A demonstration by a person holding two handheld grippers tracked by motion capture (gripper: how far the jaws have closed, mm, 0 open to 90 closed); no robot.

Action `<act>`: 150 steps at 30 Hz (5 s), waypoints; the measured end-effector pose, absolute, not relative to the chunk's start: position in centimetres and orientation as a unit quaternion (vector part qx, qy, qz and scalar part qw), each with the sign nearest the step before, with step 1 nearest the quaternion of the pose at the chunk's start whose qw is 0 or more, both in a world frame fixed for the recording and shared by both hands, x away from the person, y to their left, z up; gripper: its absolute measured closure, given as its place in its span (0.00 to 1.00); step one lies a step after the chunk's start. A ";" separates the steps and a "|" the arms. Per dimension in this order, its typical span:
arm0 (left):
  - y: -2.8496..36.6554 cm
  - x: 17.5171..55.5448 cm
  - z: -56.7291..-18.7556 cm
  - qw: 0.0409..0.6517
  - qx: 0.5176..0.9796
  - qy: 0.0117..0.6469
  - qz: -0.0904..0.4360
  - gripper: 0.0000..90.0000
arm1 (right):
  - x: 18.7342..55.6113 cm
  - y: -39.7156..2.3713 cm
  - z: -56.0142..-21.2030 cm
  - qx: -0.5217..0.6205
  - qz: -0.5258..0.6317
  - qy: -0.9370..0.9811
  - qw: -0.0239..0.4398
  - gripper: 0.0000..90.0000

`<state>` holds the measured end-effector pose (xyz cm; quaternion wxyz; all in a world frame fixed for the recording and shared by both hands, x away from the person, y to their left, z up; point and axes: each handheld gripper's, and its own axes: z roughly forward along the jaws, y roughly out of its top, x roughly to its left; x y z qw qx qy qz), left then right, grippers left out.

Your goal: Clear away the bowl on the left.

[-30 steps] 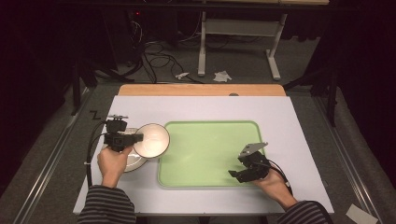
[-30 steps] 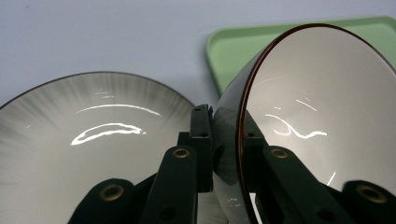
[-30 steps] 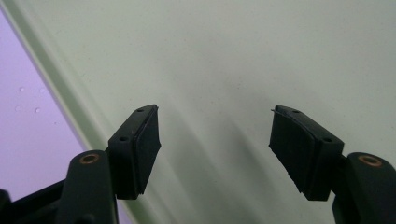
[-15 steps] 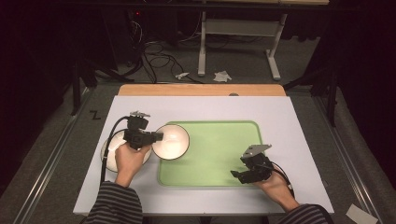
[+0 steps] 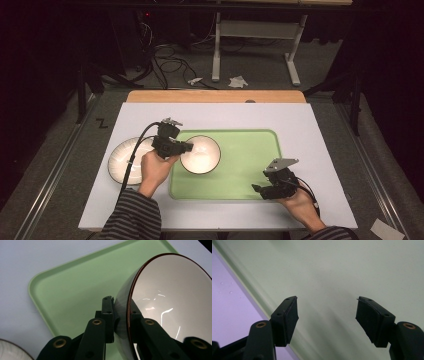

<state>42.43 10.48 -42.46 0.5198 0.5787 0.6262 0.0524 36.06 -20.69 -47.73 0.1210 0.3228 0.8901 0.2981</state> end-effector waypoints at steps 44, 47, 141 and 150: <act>5.3 47.2 -45.7 0.503 0.600 0.621 0.028 0.90 | 32.8 -23.3 -47.5 0.369 0.291 0.869 0.155 0.40; 5.3 47.5 -45.9 0.502 0.597 0.625 0.032 0.90 | 32.8 -23.1 -47.6 0.367 0.290 0.870 0.153 0.40; 7.6 45.3 -43.9 0.550 0.577 0.596 0.093 0.52 | 35.1 -21.9 -47.1 0.342 0.323 0.874 0.122 0.41; 7.8 44.3 -43.4 0.555 0.574 0.594 0.092 0.51 | 35.6 -21.4 -47.2 0.330 0.323 0.879 0.116 0.41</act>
